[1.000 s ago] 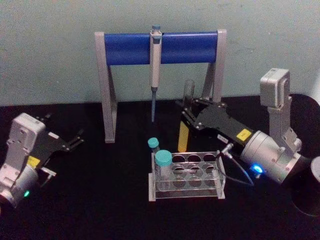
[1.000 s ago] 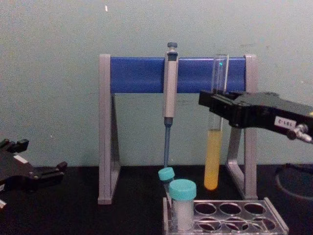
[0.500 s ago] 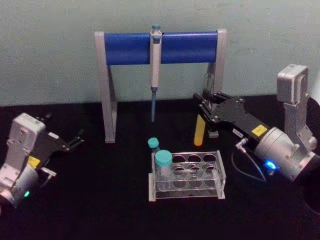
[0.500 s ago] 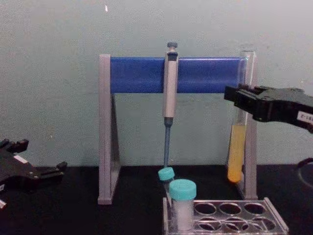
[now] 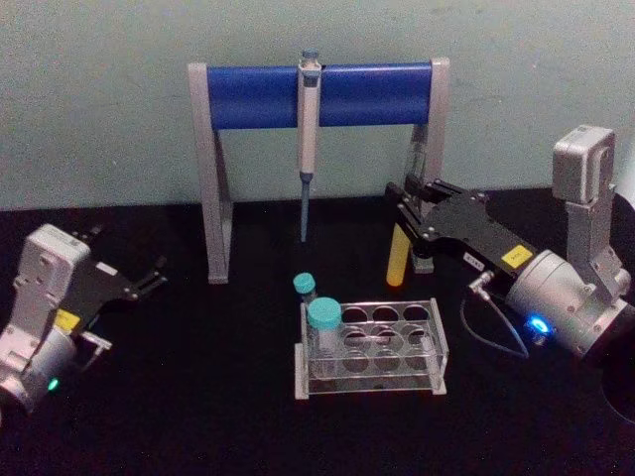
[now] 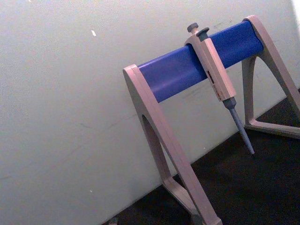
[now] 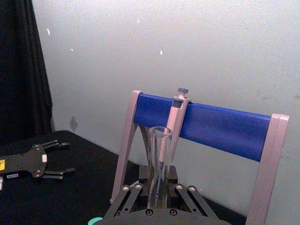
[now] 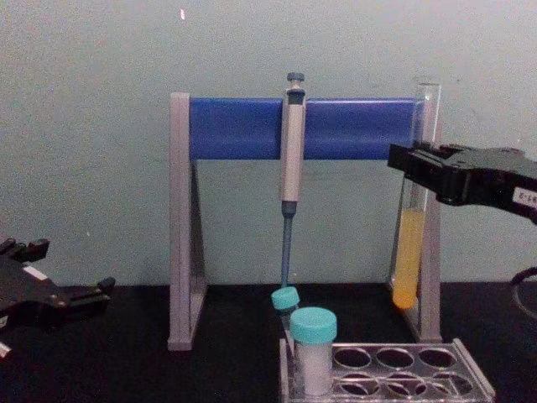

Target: Pick up the test tube from the test tube rack, shake it, then place it back into the test tube rack.

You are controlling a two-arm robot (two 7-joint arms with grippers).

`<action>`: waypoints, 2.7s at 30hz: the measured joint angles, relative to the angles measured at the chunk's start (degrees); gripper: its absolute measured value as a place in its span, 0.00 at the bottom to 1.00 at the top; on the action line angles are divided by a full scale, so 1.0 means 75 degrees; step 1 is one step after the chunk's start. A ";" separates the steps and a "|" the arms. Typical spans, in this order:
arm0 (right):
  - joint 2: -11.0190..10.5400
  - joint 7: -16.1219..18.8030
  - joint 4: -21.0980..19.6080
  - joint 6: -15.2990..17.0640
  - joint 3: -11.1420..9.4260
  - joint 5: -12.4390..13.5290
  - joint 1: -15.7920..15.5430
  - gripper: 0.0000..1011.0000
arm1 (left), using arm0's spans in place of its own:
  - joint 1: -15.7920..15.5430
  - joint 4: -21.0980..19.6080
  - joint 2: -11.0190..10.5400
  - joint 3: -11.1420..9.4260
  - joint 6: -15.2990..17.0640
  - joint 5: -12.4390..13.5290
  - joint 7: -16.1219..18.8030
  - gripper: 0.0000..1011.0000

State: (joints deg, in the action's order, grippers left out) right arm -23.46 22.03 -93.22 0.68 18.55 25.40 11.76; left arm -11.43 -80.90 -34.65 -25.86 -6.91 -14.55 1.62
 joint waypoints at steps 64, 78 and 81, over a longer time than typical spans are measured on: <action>-0.0877 0.1714 0.0161 -0.0665 0.0887 0.0979 -0.0070 0.23 | 0.0000 0.0000 0.0000 0.0000 0.0000 0.0000 0.0000 0.99; -0.0698 0.1622 0.0505 -0.0956 0.0969 0.0696 0.0118 0.23 | 0.0000 0.0000 0.0000 0.0000 0.0000 0.0000 0.0000 0.99; -0.0640 0.1636 0.0600 -0.1009 0.0982 0.0669 0.0159 0.23 | 0.0000 0.0000 0.0000 0.0000 0.0000 0.0000 0.0000 0.99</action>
State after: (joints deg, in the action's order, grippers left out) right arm -28.26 34.30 -88.72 -6.88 25.92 30.42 12.95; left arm -11.43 -80.90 -34.65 -25.86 -6.91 -14.55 1.62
